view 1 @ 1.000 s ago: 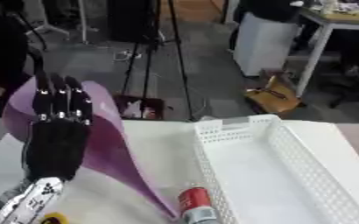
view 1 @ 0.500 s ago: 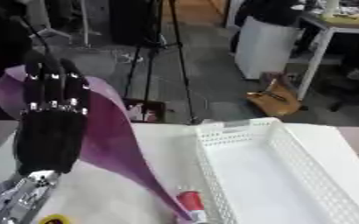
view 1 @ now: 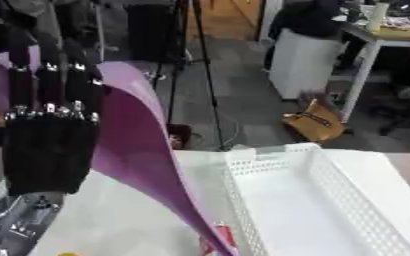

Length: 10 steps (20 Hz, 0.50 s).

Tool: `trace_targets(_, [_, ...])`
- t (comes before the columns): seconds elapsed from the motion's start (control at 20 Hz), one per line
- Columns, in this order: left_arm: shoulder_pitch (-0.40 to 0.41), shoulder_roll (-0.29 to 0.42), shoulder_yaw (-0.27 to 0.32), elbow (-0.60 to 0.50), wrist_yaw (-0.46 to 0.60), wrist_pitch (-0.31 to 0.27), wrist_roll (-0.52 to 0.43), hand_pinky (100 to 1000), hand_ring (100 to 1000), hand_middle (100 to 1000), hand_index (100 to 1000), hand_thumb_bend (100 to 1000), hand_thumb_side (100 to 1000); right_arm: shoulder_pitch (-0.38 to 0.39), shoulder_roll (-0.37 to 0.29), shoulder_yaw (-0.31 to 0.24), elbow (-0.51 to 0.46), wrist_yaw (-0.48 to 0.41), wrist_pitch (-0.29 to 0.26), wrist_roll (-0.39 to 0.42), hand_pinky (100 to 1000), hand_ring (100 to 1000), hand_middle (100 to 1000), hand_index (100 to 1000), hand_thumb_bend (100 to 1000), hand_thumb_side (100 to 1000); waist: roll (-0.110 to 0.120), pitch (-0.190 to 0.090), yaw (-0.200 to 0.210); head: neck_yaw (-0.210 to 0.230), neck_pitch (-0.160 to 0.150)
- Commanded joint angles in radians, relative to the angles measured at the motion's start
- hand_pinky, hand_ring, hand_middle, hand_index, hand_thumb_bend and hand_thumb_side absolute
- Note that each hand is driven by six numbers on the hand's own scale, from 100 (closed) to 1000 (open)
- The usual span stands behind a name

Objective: Pick up objects on the table and place them in the box.

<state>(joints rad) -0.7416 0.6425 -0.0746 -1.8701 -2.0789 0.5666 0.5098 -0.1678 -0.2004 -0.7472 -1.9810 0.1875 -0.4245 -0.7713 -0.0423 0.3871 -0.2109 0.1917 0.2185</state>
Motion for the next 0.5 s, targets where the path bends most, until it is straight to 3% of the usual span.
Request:
trace_targets(0.05, [-0.027,0.010,0.017,-0.050,-0.007,-0.017,0.020,795,697,610,577,443,387,-0.005,-0.043,-0.001,-0.019,-0.003,-0.012,-0.020,594,560,533,593,100,460,0.002,-0.028,-0.001,-0.002,-0.002])
trace_targets(0.5, [-0.080,-0.008,0.019,-0.089,-0.020,-0.070,0.030,791,699,608,576,441,395,-0.004,-0.052,0.005,-0.019,-0.002,-0.008,-0.024,593,560,533,593,100,460,0.006,-0.041,-0.001,-0.005,0.021])
